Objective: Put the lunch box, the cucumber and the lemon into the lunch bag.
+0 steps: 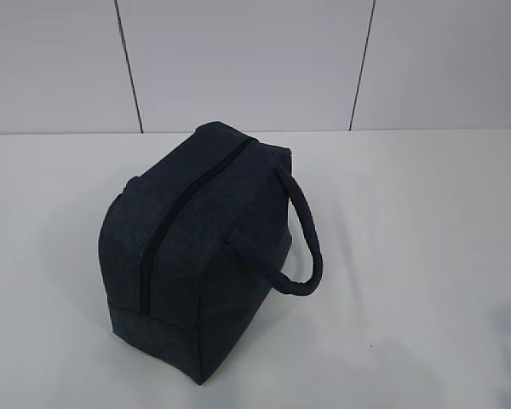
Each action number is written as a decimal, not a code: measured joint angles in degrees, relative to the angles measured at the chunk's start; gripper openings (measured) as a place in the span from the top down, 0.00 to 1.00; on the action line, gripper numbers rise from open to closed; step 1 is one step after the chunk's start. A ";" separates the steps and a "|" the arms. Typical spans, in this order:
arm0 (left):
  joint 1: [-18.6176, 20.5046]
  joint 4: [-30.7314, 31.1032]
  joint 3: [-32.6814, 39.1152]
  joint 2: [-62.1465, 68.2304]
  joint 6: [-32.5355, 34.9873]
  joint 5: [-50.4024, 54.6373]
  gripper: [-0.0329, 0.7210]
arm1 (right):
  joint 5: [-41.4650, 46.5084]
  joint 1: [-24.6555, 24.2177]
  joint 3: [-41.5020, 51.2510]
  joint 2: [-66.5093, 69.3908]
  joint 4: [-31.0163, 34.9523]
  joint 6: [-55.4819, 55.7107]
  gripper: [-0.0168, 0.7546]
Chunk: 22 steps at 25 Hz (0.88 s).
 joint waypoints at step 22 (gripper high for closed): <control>0.00 0.00 0.00 0.00 0.00 0.00 0.64 | 0.00 0.00 0.00 0.00 0.00 0.00 0.26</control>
